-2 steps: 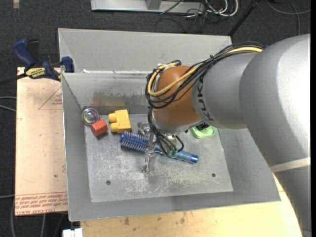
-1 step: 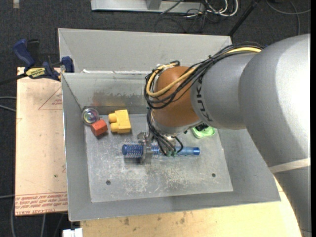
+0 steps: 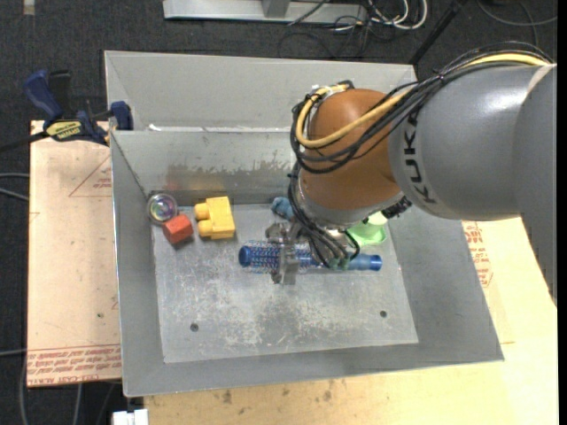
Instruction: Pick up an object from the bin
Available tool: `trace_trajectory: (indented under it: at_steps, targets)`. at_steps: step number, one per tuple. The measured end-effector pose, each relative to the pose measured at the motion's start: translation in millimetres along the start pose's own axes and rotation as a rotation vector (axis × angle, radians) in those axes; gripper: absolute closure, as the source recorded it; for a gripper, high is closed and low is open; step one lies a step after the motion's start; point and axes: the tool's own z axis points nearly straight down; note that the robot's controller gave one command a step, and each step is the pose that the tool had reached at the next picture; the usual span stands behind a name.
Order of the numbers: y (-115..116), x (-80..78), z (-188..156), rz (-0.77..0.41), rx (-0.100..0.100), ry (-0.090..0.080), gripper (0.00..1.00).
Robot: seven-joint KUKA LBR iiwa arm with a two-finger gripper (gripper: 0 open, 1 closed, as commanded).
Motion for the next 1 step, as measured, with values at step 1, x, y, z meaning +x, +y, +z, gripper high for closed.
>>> trace_trajectory:
  at_steps: [1]
  targets:
    - [10.4,8.8,-48.4,-0.013,-0.001,0.001,1.00]
